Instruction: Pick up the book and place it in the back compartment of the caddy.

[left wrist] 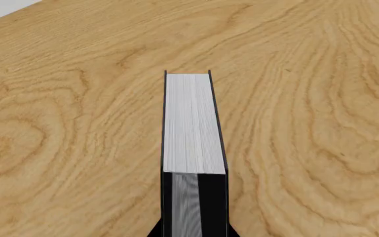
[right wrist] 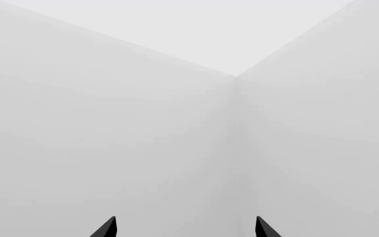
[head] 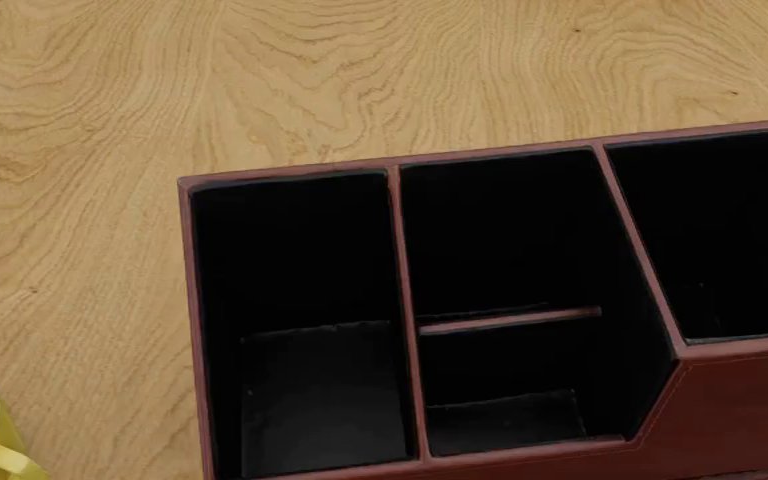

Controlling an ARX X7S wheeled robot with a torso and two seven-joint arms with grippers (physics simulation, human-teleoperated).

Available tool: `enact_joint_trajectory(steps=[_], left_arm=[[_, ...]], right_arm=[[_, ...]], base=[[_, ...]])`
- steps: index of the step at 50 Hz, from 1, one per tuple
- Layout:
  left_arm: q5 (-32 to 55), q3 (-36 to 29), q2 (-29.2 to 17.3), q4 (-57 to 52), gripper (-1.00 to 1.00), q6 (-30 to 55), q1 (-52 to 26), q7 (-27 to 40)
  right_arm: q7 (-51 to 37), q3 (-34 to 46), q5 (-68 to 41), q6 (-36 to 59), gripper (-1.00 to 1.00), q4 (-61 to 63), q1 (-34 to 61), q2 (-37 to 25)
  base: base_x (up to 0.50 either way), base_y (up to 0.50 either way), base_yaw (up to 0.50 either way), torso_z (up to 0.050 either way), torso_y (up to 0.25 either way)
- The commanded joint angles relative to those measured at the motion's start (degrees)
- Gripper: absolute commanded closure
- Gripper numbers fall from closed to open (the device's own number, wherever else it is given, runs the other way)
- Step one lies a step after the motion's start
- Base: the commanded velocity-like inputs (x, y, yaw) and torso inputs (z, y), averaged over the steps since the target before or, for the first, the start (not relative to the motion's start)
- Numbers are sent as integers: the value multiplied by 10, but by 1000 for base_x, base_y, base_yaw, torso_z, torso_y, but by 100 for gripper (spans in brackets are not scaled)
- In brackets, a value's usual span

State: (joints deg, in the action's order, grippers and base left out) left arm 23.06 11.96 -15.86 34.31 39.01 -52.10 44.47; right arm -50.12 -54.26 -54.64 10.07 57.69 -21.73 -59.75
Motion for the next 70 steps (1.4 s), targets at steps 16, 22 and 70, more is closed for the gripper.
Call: enact_joint_trajectory(steps=[16,22,70], left_arm=[[49,-6,-28,-173,100,78,6,15],[56,-13,-35,-213,100,100,6,15],[221,5,-91,-417,100,161,-31,-149]], right_arm=[[1,-17,-8,0,-100,1,-6,1],[2,-21,-9,1,-100,1,-8,3],[2,-24,-6,-3,-100,5,-16,6]], base=[[0,0,0,0,1],[0,0,0,0,0],[0,0,0,0,2]])
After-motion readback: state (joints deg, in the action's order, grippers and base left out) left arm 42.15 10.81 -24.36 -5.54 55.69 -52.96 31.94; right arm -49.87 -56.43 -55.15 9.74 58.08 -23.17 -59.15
